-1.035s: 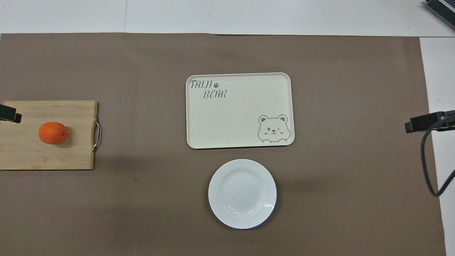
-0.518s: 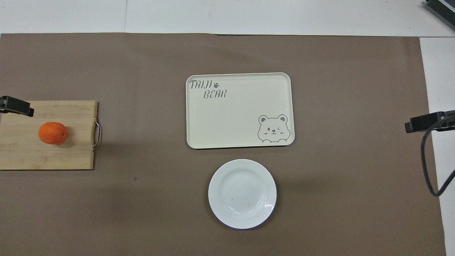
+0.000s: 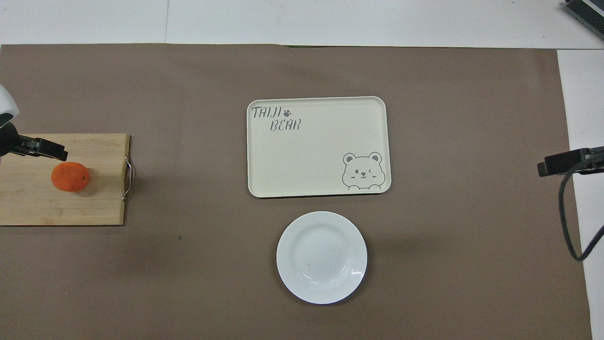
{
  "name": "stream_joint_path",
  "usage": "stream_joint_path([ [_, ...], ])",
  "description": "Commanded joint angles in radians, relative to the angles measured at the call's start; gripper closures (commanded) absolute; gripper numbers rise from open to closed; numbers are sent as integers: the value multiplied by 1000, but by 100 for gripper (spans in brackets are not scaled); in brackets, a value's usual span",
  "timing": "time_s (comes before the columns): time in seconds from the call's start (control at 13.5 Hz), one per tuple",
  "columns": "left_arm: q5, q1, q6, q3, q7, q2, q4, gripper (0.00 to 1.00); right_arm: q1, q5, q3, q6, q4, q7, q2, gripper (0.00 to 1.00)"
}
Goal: Place orange and plate with both arms
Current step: 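Lower the left gripper onto the orange on the cutting board and close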
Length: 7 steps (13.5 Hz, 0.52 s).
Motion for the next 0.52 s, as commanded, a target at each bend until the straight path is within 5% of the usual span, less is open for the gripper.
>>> stream_joint_path([
  [0.0,-4,29,62,-10,36,23,-46,0,-3,20,2,4,-5,13,-8,0],
  [0.44,-6,29,242,-11,28,29,-208,0,-3,20,2,4,-5,13,-8,0],
])
